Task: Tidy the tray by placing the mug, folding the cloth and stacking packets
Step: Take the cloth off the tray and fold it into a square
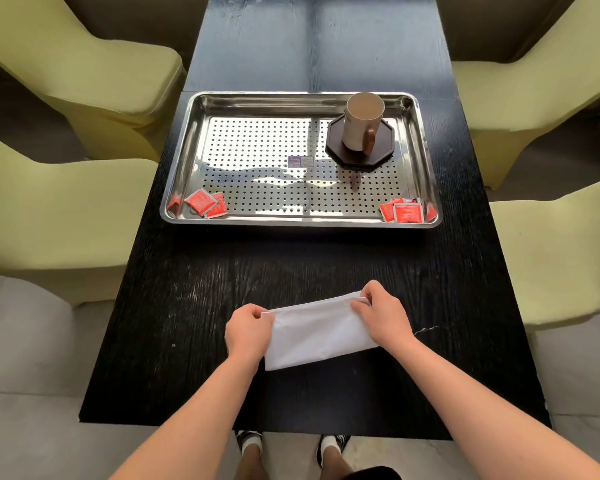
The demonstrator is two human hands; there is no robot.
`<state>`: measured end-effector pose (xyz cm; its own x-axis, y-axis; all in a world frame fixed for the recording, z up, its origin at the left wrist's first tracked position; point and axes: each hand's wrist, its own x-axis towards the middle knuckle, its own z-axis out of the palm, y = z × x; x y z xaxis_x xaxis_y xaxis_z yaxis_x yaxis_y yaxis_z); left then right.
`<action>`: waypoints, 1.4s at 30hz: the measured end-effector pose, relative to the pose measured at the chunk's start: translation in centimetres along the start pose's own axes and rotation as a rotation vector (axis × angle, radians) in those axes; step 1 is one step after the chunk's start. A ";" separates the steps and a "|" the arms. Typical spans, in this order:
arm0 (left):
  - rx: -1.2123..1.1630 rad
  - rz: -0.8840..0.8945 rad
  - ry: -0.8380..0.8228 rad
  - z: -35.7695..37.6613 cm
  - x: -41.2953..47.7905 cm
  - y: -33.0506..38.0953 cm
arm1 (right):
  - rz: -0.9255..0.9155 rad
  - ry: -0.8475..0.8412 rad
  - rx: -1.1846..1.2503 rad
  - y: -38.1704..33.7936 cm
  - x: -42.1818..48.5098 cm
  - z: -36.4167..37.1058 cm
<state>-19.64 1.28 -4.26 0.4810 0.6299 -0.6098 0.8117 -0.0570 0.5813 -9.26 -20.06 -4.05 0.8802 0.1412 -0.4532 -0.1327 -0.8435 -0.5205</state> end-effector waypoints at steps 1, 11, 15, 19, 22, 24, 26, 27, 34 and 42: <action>0.047 0.014 0.026 0.1 0.0 -0.1 | 0.008 0.018 0.002 -0.1 0.0 0.2; 0.458 0.533 0.217 1.1 -3.5 -2.6 | -0.211 0.230 -0.092 0.2 -2.1 -0.3; 0.754 0.871 0.083 1.4 -5.4 -5.8 | -0.639 0.220 -0.328 1.2 -6.2 1.8; 0.968 0.833 -0.007 1.5 -5.3 -7.3 | -0.807 -0.041 -0.526 1.5 -8.6 5.4; 1.019 0.811 -0.038 1.6 -4.8 -8.0 | -0.781 -0.146 -0.653 2.2 -8.0 6.1; 1.007 0.793 -0.047 1.8 -4.4 -8.4 | -0.789 -0.149 -0.752 3.2 -7.1 5.5; 1.015 0.782 -0.056 1.9 -4.2 -8.7 | -0.751 -0.138 -0.798 4.4 -6.3 4.3; 1.024 0.772 -0.063 2.0 -4.2 -8.8 | -0.717 -0.133 -0.805 5.0 -6.0 3.6; 0.908 0.655 -0.099 2.2 -5.1 -8.0 | -0.634 -0.036 -0.735 5.1 -7.0 1.9; 0.015 -0.011 0.098 1.8 -6.9 -4.0 | -0.567 -0.004 -0.070 3.2 -9.9 3.8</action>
<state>-25.64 -4.20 -3.32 0.4375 0.7033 -0.5603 0.8220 -0.0602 0.5663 -20.10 -22.19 -3.94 0.8029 0.5839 -0.1198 0.3906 -0.6672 -0.6342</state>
